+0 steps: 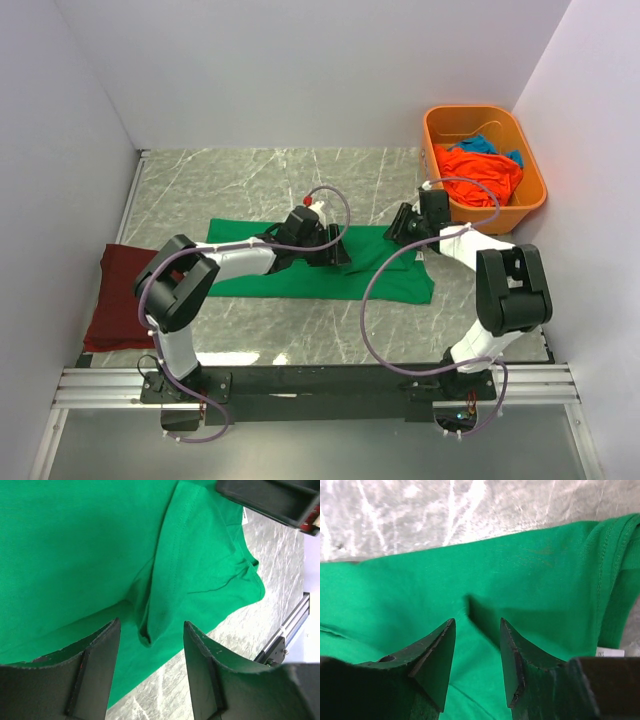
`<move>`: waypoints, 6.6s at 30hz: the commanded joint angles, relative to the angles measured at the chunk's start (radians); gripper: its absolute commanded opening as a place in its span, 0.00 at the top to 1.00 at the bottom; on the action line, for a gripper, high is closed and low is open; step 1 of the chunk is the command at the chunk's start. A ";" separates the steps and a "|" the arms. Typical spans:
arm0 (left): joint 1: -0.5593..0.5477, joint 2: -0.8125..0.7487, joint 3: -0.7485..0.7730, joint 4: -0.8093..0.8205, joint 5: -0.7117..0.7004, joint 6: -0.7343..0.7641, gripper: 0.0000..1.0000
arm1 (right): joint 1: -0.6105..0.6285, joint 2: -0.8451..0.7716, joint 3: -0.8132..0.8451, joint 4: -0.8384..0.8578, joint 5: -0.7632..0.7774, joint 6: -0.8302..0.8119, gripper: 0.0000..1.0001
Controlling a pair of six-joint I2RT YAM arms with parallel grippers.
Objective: Fold and stack the t-shirts
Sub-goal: Fold the tshirt
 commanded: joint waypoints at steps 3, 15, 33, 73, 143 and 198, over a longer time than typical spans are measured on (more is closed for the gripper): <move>-0.023 0.019 0.047 0.022 0.014 0.027 0.43 | 0.012 0.049 0.042 0.023 -0.011 -0.022 0.52; -0.029 0.017 0.044 0.002 -0.002 0.030 0.64 | 0.043 0.051 0.039 0.006 0.003 -0.021 0.59; -0.028 0.037 0.105 -0.062 -0.028 0.062 0.94 | 0.055 -0.237 -0.173 -0.017 0.073 0.028 0.92; 0.035 -0.010 0.141 -0.216 -0.130 0.120 0.57 | 0.121 -0.731 -0.435 -0.166 0.217 0.179 0.70; 0.099 -0.161 -0.135 -0.437 -0.508 -0.053 0.79 | 0.288 -0.090 -0.091 -0.138 0.359 0.243 0.59; 0.186 -0.197 0.105 -0.190 -0.129 -0.126 0.41 | 0.201 0.301 0.779 -0.430 0.251 -0.004 0.57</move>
